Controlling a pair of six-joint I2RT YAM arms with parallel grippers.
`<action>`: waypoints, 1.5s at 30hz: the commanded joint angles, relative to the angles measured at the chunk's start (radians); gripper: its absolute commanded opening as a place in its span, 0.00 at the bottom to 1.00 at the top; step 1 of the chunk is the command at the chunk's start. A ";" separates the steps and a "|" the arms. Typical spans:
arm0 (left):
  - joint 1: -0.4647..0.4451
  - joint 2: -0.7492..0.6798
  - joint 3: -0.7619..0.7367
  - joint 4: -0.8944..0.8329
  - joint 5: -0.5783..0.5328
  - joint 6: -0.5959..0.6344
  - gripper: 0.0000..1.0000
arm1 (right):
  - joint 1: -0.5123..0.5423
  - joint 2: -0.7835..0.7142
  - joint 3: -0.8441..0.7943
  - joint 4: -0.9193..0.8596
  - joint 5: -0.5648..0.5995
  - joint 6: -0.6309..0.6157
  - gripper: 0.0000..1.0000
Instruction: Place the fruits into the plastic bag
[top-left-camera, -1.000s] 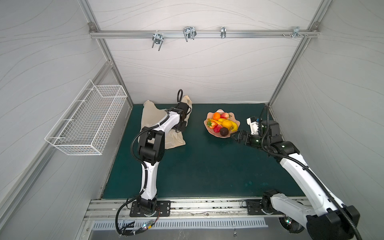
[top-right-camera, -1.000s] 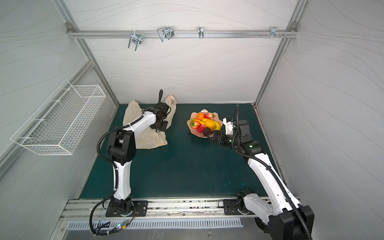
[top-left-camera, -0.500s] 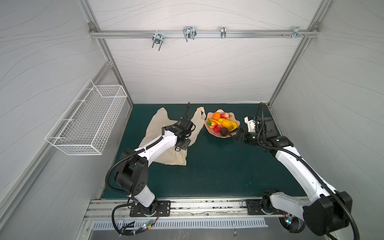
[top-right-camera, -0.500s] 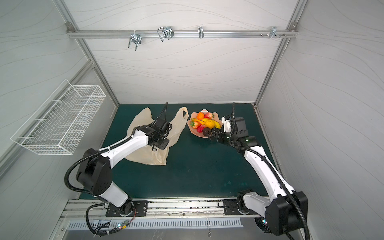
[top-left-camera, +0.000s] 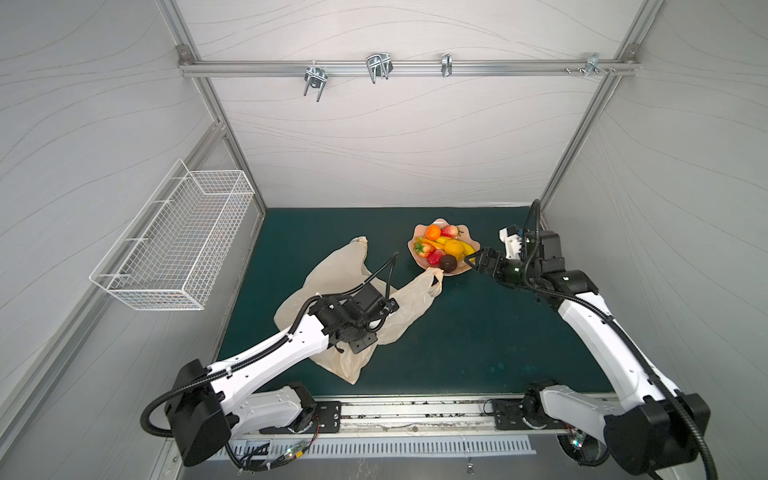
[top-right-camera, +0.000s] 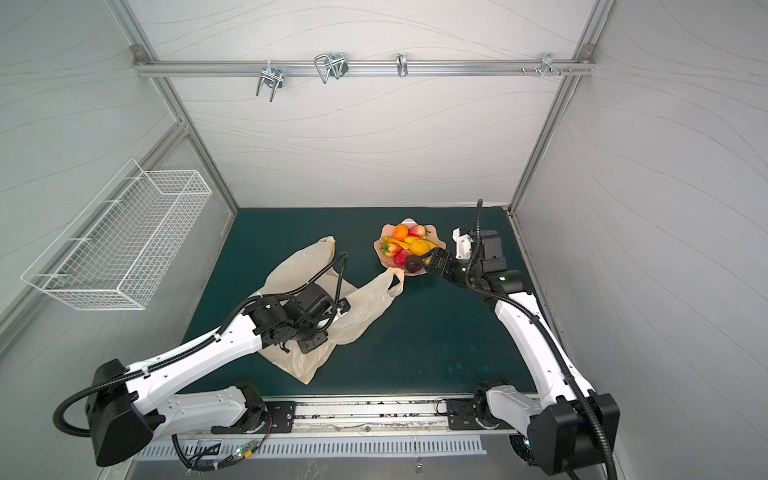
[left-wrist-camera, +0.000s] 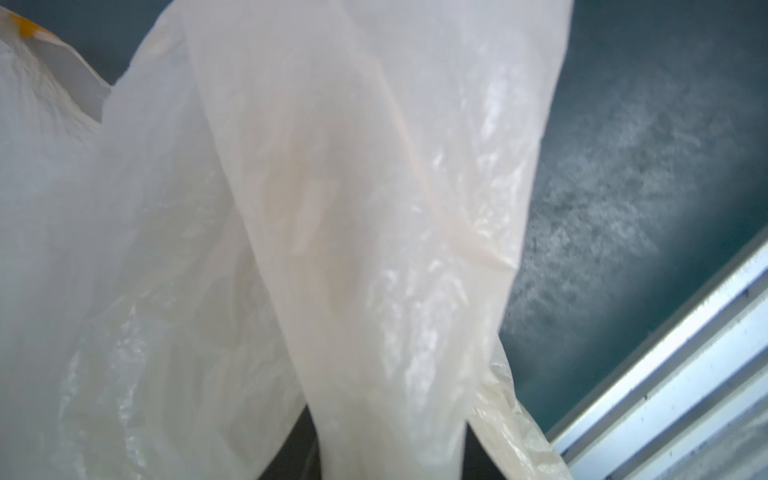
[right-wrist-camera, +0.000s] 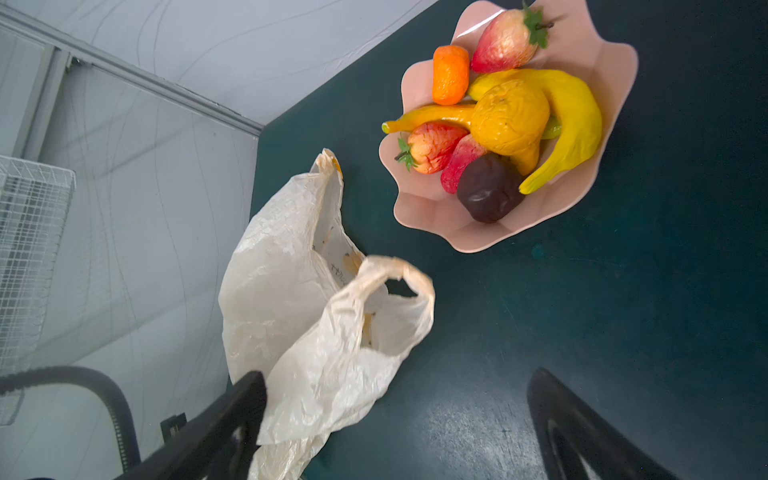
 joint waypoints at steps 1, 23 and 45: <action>-0.005 -0.063 -0.033 -0.136 0.010 0.166 0.36 | -0.019 -0.035 0.032 -0.036 -0.038 0.024 0.99; -0.003 -0.472 0.177 0.024 -0.207 -0.449 1.00 | -0.023 -0.029 0.004 0.027 -0.217 0.005 0.99; 0.148 0.835 1.020 -0.430 -0.095 -0.828 0.96 | 0.149 -0.010 0.051 -0.084 -0.170 -0.153 0.99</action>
